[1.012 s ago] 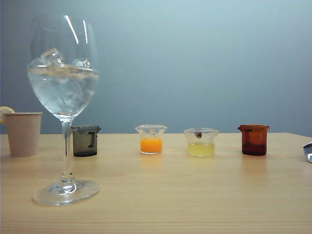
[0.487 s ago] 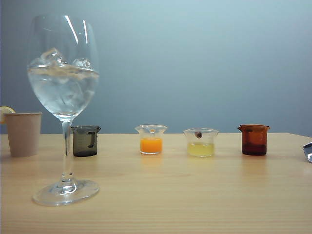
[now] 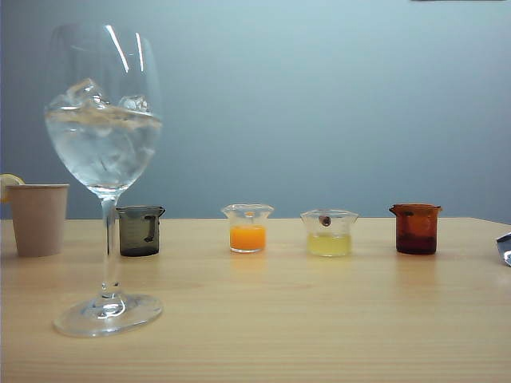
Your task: Pick up the second measuring cup from the left, pour the orange juice inside into the goblet, and finally put the measuring cup back in its original place.
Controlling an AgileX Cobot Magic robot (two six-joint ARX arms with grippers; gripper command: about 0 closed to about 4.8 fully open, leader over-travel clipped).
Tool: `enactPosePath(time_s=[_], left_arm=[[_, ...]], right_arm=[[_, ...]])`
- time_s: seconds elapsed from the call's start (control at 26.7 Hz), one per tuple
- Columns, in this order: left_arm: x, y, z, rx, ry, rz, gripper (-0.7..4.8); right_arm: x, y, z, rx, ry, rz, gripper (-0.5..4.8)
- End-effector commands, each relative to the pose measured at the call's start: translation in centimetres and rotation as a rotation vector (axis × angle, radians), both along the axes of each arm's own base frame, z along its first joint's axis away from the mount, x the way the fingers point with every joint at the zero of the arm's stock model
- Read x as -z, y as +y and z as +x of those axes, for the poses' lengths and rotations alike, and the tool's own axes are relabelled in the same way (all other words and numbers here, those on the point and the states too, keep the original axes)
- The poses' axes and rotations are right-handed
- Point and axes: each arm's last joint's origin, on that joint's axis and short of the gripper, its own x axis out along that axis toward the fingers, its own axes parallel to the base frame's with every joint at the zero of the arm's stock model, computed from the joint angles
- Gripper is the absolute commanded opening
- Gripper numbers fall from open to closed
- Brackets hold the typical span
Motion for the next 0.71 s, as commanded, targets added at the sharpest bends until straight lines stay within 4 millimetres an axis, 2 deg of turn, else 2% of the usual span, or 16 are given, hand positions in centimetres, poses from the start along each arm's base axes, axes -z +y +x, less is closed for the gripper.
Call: enactPosePath(time_s=[0.04,0.49,0.6,0.71], left_arm=[[-0.5,-0.4,-0.3,0.045,0.015,-0.002,-0.04],[-0.6,-1.3,-0.6,0.115,0.044,-0.042,-0.04],[-0.6,-1.3,-0.6,0.112,0.045,-0.041,-0.04],[-0.6,-1.3,-0.6,0.112,0.047,-0.041,-0.04]], right_arm=[[0.0,1.2,0.3,-0.041,-0.022,0.016,-0.02],[1.5,4.2,1.6,-0.081,-0.008,0.015,-0.02],[2.2,5.3,1.6,-0.039,0.01,0.012,-0.02],[3.8,7.4,1.6,-0.034,0.048,-0.013,-0.02]])
